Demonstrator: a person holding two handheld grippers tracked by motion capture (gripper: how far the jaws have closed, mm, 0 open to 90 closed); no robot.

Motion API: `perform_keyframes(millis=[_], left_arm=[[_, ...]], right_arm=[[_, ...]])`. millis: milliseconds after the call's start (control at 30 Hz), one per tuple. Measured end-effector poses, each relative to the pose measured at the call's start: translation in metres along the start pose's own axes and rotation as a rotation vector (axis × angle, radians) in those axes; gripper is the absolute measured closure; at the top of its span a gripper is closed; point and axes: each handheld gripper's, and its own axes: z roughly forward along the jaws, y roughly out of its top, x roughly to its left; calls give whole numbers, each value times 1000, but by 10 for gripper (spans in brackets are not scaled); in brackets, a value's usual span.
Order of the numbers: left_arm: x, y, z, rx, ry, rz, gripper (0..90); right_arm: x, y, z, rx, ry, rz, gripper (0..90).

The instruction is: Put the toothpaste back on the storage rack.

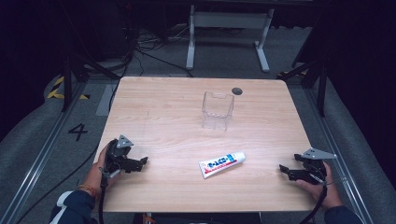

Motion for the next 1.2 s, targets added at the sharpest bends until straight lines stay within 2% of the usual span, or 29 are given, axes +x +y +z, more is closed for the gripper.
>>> perform_keyframes(millis=[133, 300, 433, 500, 600, 667, 733, 900, 933, 1000, 1133, 1200], left_arm=[[0, -1, -1, -1, -6, 4, 3], [1, -2, -1, -5, -11, 9, 3], [1, -2, -1, 0, -21, 7, 3], [3, -3, -2, 0, -37, 28, 3], [3, -3, -2, 0, -41, 32, 1], [3, -3, -2, 0, -41, 28, 1], [3, -3, -2, -1, -41, 28, 1], [4, -3, -2, 0, -42, 32, 1], [3, -3, -2, 0, -41, 30, 1], [3, -3, -2, 0, -43, 31, 1], [3, -3, -2, 0, -43, 30, 1], [3, -3, -2, 0, -43, 31, 1]], right_arm=[[0, 1, 0, 3, 2, -4, 159], [-3, 4, -1, 44, 30, -28, 160], [-3, 11, -2, 85, 51, -75, 174], [-2, 14, -3, 88, 79, -87, 176], [0, 22, -7, 69, 128, -106, 186], [5, 28, -9, 72, 141, -146, 188], [7, 30, -9, 73, 144, -159, 189], [20, 47, -10, 71, 168, -244, 201], [24, 53, -10, 75, 180, -273, 205], [26, 56, -9, 79, 188, -283, 205], [38, 72, -8, 83, 209, -354, 211], [42, 79, -6, 81, 217, -371, 211]])
